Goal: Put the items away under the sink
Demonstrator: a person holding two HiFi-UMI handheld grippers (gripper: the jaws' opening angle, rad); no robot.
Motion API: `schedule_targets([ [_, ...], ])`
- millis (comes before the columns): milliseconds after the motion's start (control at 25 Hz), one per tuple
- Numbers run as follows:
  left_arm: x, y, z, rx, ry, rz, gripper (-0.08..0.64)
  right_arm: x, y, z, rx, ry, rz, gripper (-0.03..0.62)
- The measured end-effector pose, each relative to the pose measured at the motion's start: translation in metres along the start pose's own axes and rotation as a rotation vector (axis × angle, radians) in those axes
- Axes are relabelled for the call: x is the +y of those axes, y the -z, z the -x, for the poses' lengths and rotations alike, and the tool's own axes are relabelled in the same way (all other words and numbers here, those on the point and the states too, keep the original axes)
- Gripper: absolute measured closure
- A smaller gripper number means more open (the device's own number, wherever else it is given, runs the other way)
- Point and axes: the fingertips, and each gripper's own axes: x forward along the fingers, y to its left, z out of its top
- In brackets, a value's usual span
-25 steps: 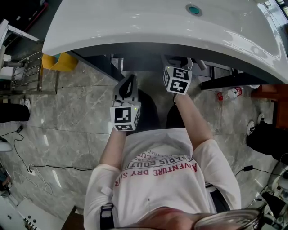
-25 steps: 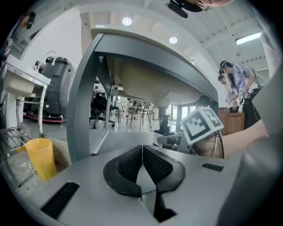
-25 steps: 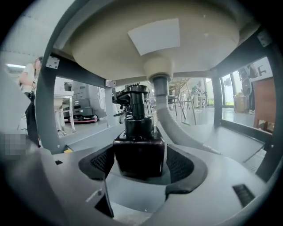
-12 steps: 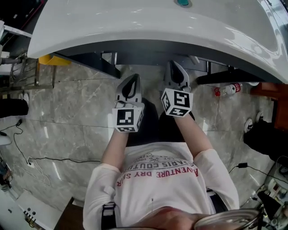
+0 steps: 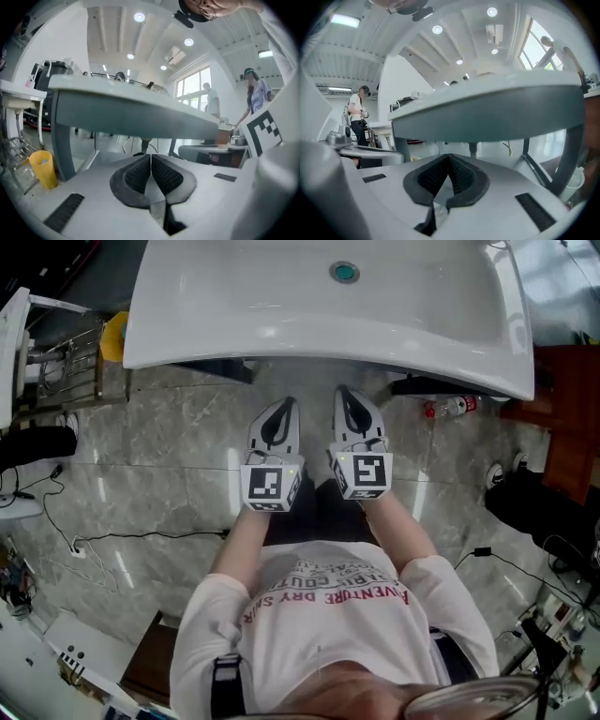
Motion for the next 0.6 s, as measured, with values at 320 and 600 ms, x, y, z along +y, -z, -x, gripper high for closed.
schedule_targets([
  [320,-0.057,-0.146,0.06,-0.041,0.009,0.003,0.532,0.005,-0.138,0.078,0.013,0.009,-0.004,0.568],
  [600,-0.091,-0.261,0.104,-0.125,0.0,-0.038,0.532,0.007,-0.247,0.131,-0.04,0.031,0.012,0.568],
])
